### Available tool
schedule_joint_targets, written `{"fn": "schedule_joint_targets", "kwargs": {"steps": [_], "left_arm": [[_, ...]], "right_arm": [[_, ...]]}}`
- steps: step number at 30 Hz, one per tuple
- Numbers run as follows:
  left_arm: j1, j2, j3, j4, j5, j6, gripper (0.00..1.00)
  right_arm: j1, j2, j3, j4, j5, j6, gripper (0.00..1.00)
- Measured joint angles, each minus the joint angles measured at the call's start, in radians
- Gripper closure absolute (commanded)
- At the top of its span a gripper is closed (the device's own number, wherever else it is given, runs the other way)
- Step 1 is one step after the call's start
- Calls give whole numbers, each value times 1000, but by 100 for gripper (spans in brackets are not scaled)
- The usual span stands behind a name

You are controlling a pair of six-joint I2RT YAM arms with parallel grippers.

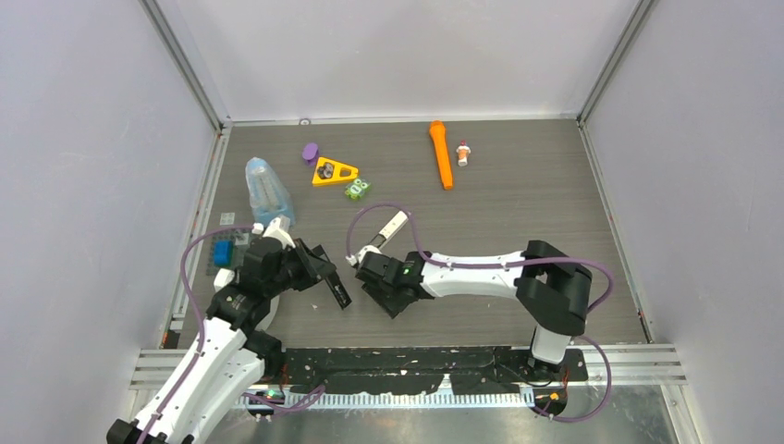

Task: Load the batteries into the remote control

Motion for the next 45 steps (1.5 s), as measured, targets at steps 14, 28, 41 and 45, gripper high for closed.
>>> {"fn": "schedule_joint_targets", "kwargs": {"steps": [14,28,41,45], "left_arm": [[13,26,0,-6,-15,25,100],[21,23,0,12,21,44,100],[21,-62,-117,314,259,-56,100],[21,-64,-172,418,282,-194,100]], "right_arm": [[-56,47,-15,69,-122,-126,59],[-77,60,-29,88,-193,-106,91],[-76,-283,7,-66,-110,128,91],[-76,-308,163,-134,-98,212,90]]}}
